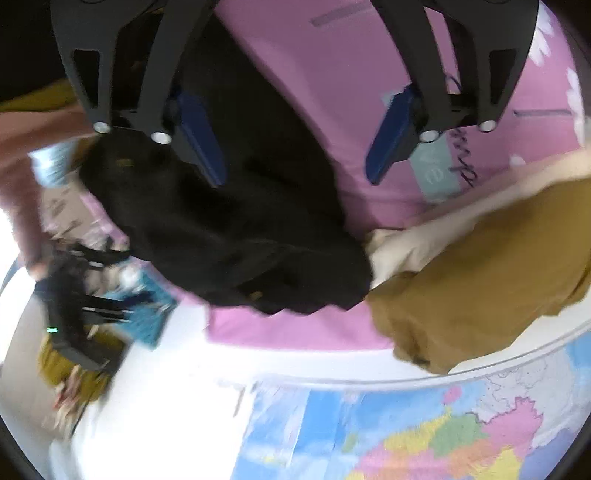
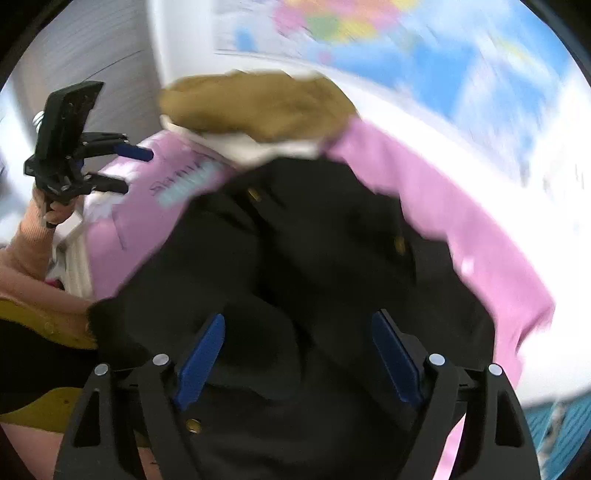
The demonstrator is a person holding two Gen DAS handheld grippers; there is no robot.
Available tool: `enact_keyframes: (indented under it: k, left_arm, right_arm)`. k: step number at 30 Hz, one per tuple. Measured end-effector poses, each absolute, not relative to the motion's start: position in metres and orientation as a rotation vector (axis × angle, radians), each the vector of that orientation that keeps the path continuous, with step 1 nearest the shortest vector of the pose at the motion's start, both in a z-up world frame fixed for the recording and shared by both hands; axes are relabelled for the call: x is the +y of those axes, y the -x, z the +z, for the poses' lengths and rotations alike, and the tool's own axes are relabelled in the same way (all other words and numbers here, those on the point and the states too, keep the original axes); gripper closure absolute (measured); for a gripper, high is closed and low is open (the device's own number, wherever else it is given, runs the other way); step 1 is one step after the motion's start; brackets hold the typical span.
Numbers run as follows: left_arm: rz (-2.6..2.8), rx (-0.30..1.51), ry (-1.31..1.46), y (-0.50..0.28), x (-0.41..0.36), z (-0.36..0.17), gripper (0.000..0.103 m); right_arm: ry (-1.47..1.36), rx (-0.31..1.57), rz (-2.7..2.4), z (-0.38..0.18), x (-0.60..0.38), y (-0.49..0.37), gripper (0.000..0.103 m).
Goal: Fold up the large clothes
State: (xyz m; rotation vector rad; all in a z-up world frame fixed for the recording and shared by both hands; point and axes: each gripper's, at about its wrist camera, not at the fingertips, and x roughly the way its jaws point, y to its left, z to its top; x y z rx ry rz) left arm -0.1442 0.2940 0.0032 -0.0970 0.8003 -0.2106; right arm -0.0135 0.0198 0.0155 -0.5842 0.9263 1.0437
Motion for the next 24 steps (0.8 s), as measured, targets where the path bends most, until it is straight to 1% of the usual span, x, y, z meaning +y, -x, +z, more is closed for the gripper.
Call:
enact_keyframes:
  k: [1,2,3,7,8,9,10,12,13,14,15,16,18,19,20,22,23,24]
  left_arm:
    - [-0.208,0.821,0.093,0.135,0.294,-0.002,0.039]
    - [-0.207,0.849,0.097,0.121,0.294,-0.009,0.045]
    - [-0.201,0.863,0.101,0.113,0.294,-0.013,0.049]
    - [-0.252,0.888,0.154,0.090,0.295,-0.015,0.048]
    - [-0.292,0.898,0.185,0.085,0.294,-0.015,0.039]
    - [-0.324,0.918,0.210,0.079,0.291,-0.015,0.020]
    - [-0.334,0.933,0.221,0.075,0.288,-0.017,0.013]
    - [-0.315,0.955,0.219,0.063,0.281,-0.023,0.014]
    - [-0.311,0.980,0.217,0.055,0.278,-0.029,0.018]
    - [-0.308,0.995,0.229,0.052,0.277,-0.034,0.026]
    - [-0.298,1.012,0.243,0.046,0.277,-0.039,0.038]
    - [-0.281,1.019,0.243,0.043,0.278,-0.043,0.046]
    - [-0.243,1.011,0.245,0.039,0.282,-0.046,0.080]
    - [-0.216,0.989,0.260,0.041,0.287,-0.043,0.086]
    - [-0.213,0.972,0.271,0.043,0.291,-0.039,0.088]
    - [-0.205,0.930,0.296,0.048,0.297,-0.028,0.089]
    - [-0.195,0.910,0.315,0.050,0.302,-0.022,0.089]
    - [-0.187,0.902,0.327,0.052,0.306,-0.018,0.090]
  right_arm:
    - [0.546,0.953,1.043,0.007,0.017,0.010,0.023]
    - [0.471,0.970,1.043,-0.005,0.007,0.006,0.022]
    - [0.419,0.974,1.046,-0.012,0.002,0.004,0.019]
    - [0.198,0.967,1.075,-0.032,-0.033,0.001,0.014]
    - [0.141,0.963,1.096,-0.037,-0.043,0.004,0.013]
    - [0.105,0.959,1.112,-0.035,-0.056,0.005,0.010]
    - [0.063,0.963,1.138,-0.038,-0.062,0.007,0.008]
    - [0.016,0.976,1.165,-0.049,-0.069,0.013,0.008]
    - [0.018,0.979,1.158,-0.055,-0.070,0.017,0.008]
    - [0.034,0.970,1.147,-0.061,-0.067,0.020,0.008]
    - [0.046,0.954,1.141,-0.062,-0.067,0.023,0.008]
    - [0.064,0.941,1.136,-0.064,-0.064,0.026,0.008]
    - [0.138,0.896,1.117,-0.063,-0.051,0.035,0.010]
    - [0.180,0.873,1.125,-0.063,-0.044,0.040,0.016]
    - [0.214,0.854,1.142,-0.062,-0.033,0.044,0.020]
    - [0.233,0.842,1.167,-0.063,-0.022,0.045,0.040]
    - [0.222,0.840,1.198,-0.062,-0.016,0.044,0.046]
    - [0.212,0.845,1.221,-0.061,-0.015,0.044,0.066]
